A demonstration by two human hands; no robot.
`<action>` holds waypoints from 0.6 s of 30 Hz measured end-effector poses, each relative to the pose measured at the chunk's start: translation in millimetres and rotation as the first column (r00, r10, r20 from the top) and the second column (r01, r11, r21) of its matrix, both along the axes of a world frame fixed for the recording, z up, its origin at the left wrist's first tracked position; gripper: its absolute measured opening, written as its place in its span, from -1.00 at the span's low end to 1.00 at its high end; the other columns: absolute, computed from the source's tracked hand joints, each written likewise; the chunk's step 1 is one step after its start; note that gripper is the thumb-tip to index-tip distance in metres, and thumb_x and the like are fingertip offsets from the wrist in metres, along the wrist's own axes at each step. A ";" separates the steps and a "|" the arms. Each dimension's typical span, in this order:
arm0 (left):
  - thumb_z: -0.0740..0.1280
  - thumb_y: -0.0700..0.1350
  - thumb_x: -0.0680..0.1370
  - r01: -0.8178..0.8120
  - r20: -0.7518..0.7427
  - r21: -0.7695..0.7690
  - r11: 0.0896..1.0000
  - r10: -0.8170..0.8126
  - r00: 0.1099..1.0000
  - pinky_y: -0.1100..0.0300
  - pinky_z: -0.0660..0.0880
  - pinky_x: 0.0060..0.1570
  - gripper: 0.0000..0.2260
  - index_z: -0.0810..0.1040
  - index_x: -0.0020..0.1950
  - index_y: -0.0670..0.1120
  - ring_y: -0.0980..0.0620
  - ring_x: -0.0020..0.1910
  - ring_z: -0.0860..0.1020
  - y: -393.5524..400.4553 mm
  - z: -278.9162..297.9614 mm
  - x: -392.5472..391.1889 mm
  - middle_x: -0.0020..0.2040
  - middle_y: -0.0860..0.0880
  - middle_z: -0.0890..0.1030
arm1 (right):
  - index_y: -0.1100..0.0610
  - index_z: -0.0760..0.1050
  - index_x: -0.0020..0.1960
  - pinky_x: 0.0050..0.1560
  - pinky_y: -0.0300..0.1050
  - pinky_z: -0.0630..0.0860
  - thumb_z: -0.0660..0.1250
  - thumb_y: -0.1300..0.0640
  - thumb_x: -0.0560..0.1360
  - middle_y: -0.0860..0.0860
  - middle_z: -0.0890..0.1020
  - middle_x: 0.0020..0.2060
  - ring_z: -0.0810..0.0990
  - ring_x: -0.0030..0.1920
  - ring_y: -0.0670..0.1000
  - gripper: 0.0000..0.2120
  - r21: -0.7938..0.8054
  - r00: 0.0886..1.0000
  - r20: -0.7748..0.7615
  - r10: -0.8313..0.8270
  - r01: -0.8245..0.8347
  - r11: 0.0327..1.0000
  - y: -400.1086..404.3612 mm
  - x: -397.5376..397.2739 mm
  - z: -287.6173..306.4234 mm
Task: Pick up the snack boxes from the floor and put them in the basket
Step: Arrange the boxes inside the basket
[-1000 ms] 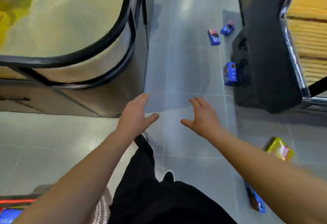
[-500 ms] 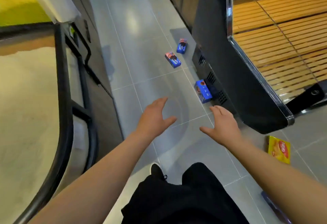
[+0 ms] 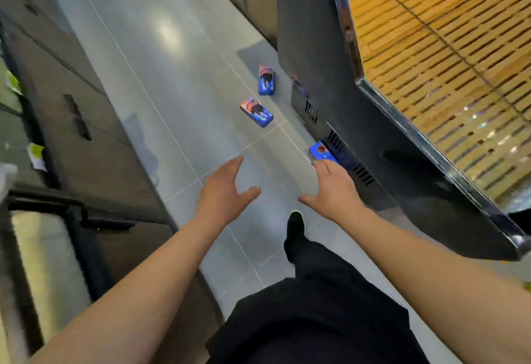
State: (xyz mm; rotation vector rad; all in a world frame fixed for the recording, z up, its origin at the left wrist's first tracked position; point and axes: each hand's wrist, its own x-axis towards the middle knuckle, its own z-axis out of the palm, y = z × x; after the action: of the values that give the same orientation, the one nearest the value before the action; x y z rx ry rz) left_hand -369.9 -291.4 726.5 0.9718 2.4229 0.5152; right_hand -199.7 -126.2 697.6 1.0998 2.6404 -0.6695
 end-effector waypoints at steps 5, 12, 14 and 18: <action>0.42 0.06 0.48 0.001 0.003 0.001 1.000 -0.001 1.000 0.18 0.14 0.41 -0.30 0.22 0.52 -0.11 -0.04 0.48 0.26 66.4 1.4 -90.6 0.50 -0.09 0.30 | 0.12 0.21 0.50 0.47 -0.02 0.19 0.39 -0.25 0.38 0.06 0.32 0.44 0.26 0.44 0.10 -0.16 0.012 0.996 0.020 0.085 -0.085 0.996 73.5 -98.7 -1.1; 0.42 0.06 0.47 -0.075 0.070 0.006 0.997 0.074 0.995 0.23 0.16 0.37 -0.31 0.23 0.51 -0.11 -0.05 0.45 0.29 140.8 -28.3 -244.3 0.49 -0.09 0.32 | 0.12 0.21 0.50 0.47 -0.05 0.16 0.38 -0.27 0.39 0.07 0.32 0.44 0.26 0.45 0.10 -0.16 0.038 0.978 0.061 0.198 -0.201 0.979 152.3 -264.1 -21.0; 0.42 0.07 0.47 -0.063 0.082 0.004 0.998 0.062 0.995 0.21 0.17 0.37 -0.31 0.23 0.51 -0.09 -0.03 0.45 0.29 164.1 -48.4 -298.8 0.48 -0.06 0.32 | 0.12 0.22 0.50 0.48 -0.05 0.15 0.38 -0.27 0.38 0.06 0.32 0.45 0.25 0.45 0.10 -0.16 0.031 0.980 0.083 0.179 -0.182 0.983 171.6 -314.6 -37.7; 0.42 0.08 0.46 -0.005 0.160 -0.057 0.998 0.014 0.987 0.13 0.20 0.38 -0.30 0.22 0.52 -0.04 -0.06 0.46 0.27 214.2 -95.3 -410.3 0.50 -0.04 0.30 | 0.08 0.20 0.50 0.49 -0.06 0.15 0.40 -0.24 0.38 0.02 0.29 0.46 0.21 0.47 0.06 -0.17 -0.022 0.987 0.155 0.034 -0.031 0.999 202.2 -410.2 -72.5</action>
State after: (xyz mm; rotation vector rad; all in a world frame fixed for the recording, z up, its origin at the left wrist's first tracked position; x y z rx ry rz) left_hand -780.2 -77.1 631.2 0.8621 2.2870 0.5054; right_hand -609.8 75.9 625.2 1.0563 2.5088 -0.5772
